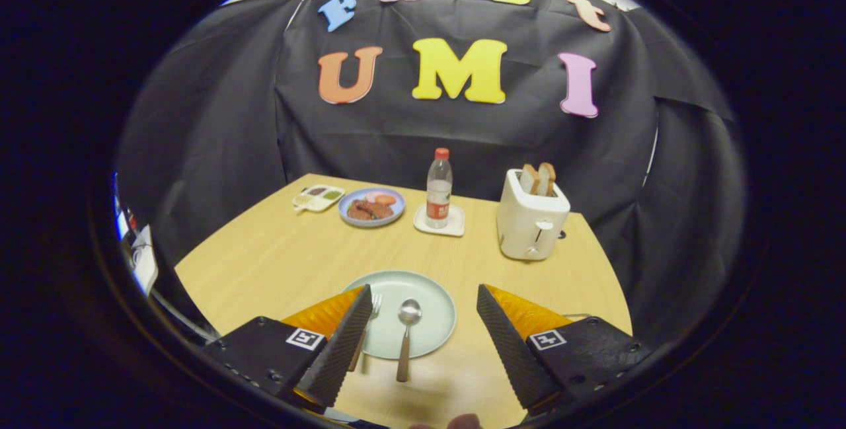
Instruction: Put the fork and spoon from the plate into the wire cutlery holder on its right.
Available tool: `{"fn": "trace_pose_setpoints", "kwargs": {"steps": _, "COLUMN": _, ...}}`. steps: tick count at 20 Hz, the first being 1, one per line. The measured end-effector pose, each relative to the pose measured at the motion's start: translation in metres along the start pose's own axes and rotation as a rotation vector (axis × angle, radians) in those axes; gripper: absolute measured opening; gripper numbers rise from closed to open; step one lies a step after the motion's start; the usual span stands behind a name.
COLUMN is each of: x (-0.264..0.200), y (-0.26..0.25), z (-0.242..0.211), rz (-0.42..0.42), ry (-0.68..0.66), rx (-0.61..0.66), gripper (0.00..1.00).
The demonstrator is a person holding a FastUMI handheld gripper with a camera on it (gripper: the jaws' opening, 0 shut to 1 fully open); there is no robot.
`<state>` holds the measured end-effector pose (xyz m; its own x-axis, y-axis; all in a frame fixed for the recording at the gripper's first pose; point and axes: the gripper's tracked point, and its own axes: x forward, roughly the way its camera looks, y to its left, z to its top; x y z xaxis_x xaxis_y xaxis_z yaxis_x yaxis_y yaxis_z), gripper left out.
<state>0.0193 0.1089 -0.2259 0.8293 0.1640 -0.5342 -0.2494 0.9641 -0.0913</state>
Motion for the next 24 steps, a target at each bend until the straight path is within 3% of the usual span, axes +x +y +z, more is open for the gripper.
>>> {"fn": "trace_pose_setpoints", "kwargs": {"steps": 12, "x": 0.077, "y": 0.02, "z": -0.099, "rz": 0.001, "ry": 0.284, "rx": -0.015, "gripper": 0.94}}
{"fn": "trace_pose_setpoints", "kwargs": {"steps": 19, "x": 0.102, "y": 0.024, "z": -0.124, "rz": -0.011, "ry": 0.381, "rx": -0.046, "gripper": 0.56}}
{"fn": "trace_pose_setpoints", "kwargs": {"steps": 24, "x": 0.111, "y": 0.023, "z": -0.13, "rz": -0.031, "ry": 0.423, "rx": -0.036, "gripper": 0.17}}
